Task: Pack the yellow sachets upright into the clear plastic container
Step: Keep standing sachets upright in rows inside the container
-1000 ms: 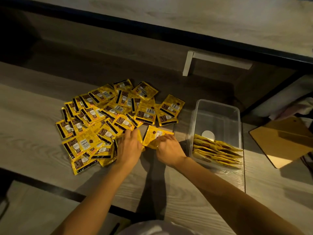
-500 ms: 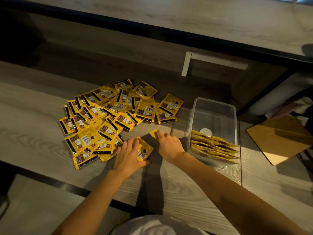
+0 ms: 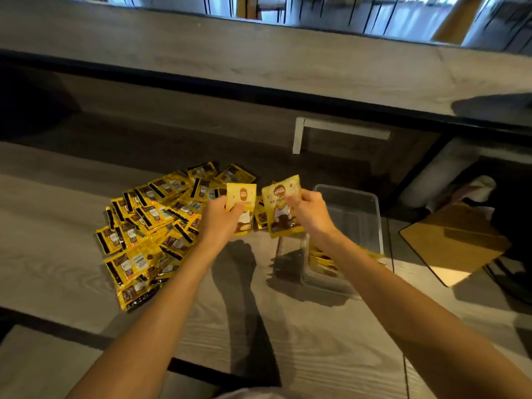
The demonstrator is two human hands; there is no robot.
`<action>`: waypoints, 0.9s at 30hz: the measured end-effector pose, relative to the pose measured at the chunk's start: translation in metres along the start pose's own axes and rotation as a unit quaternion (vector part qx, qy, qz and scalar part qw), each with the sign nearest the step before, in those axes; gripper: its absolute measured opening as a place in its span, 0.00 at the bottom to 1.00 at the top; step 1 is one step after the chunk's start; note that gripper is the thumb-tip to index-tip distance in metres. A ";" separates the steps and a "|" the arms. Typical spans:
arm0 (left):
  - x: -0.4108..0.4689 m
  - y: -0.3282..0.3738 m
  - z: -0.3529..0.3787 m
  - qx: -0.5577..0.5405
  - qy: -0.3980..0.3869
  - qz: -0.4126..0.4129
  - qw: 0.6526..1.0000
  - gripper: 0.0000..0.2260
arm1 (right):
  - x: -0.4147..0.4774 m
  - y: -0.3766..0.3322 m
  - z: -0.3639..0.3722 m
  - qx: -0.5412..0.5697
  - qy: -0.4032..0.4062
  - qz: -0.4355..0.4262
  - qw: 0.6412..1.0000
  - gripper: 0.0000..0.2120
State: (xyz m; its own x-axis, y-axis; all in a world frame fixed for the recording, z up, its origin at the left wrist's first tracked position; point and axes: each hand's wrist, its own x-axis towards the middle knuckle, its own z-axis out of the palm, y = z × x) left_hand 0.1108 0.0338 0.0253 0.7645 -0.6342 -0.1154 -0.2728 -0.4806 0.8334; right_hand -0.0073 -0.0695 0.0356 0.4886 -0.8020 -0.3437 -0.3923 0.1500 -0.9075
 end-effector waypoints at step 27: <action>-0.006 0.056 0.119 0.205 -0.332 0.148 0.909 0.06 | 0.005 0.083 -0.148 -0.180 0.051 -0.043 0.981 0.07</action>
State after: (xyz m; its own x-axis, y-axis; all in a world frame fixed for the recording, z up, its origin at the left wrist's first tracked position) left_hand 0.0217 -0.0607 0.0082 0.1388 -0.9328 -0.3326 -0.7080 -0.3283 0.6252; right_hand -0.1529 -0.1465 -0.0057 0.4581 -0.8595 -0.2264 -0.6117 -0.1200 -0.7819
